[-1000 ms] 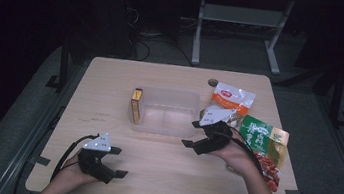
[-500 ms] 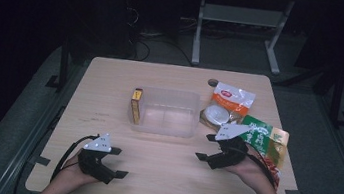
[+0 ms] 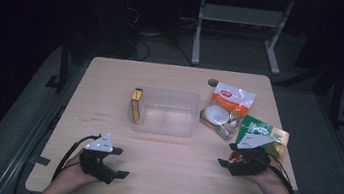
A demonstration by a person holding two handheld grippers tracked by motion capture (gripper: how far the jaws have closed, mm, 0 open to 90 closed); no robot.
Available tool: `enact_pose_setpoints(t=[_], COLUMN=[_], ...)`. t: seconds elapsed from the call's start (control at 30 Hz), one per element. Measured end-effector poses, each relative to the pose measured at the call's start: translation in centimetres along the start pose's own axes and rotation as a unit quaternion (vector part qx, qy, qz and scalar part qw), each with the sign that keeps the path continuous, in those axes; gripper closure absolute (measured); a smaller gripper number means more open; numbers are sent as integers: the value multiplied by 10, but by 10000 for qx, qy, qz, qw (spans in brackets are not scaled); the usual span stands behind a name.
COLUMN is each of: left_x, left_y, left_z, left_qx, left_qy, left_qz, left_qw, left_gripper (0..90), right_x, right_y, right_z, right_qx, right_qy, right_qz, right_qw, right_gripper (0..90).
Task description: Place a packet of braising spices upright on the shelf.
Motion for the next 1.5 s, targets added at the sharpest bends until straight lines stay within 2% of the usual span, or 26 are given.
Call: enact_pose_setpoints(t=[0.03,0.2,0.27,0.3,0.33,0.4,0.43,0.47,0.63,0.73,0.77,0.83,0.87,0.9,0.97,1.07,1.1,1.13,1.17,1.23,1.37,1.43,1.47,1.5], left_x=[0,-1,-1,-1,-1,-1,-1,-1,-1,-1,-1,-1,-1,-1,-1,-1,-1,-1,0,0,1,1,1,1], left_y=[0,3,2,2,2,2,2,2,3,3,3,4,5,5,5,6,6,5,6,6,8,8,8,8], left_z=[0,2,2,2,1,1,1,1,2,2,2,2,3,3,3,3,3,3,3,3,3,4,3,3], left_qx=[14,57,53,53,41,41,41,48,67,68,68,71,84,84,92,93,93,94,93,101,129,132,131,131], left_qy=[14,23,49,49,78,65,65,72,54,59,60,75,71,71,92,92,92,91,95,85,84,81,84,84], left_qz=[2,-31,-22,-22,-23,-20,-20,-43,-43,-50,-54,-54,-48,-48,-65,-84,-84,-89,-95,-114,-164,-163,-166,-166], left_qw=[10000,10000,10000,10000,10000,10000,10000,10000,10000,9999,9999,9999,9999,9999,9999,9999,9999,9999,9999,9998,9997,9997,9997,9997], left_gripper=[142,142,142,142,143,143,143,143,144,144,144,144,144,144,144,144,144,144,144,144,144,144,144,144], right_x=[10,29,37,37,42,48,48,54,66,71,76,77,77,77,74,69,69,66,66,65,57,55,51,51], right_y=[-6,-16,-19,-19,-24,-28,-28,-31,-35,-36,-31,-30,-27,-27,-22,-17,-17,-14,-14,-13,-6,-4,0,0], right_z=[10,35,45,45,52,59,59,65,73,76,76,76,76,76,70,61,61,56,54,51,36,32,24,24], right_qx=[145,518,570,570,621,713,713,830,886,846,742,742,635,635,472,353,353,203,161,90,-198,-267,-407,-407], right_qy=[72,270,451,451,581,604,604,640,750,815,807,832,932,932,883,677,677,616,597,593,325,277,198,198], right_qz=[-93,-287,-354,-354,-405,-477,-477,-599,-746,-817,-988,-1031,-1128,-1128,-1122,-1201,-1201,-1189,-1180,-1176,-1151,-1142,-1132,-1132], right_qw=[9998,9979,9967,9967,9956,9945,9945,9927,9904,9897,9890,9884,9872,9872,9886,9898,9898,9908,9911,9912,9926,9927,9925,9925], right_gripper=[407,627,752,752,837,890,890,896,897,898,898,899,900,900,900,900,900,900,900,900,900,900,900,900])
Point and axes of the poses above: each handheld gripper's, and its own axes: y roughly forward along the jaws, x roughly out of its underside, z roughly to its right, the point moved 6 cm from there along y, roughly forward along the jaws, and after that the axes turned 4 degrees about x, right-handed, at the moved point
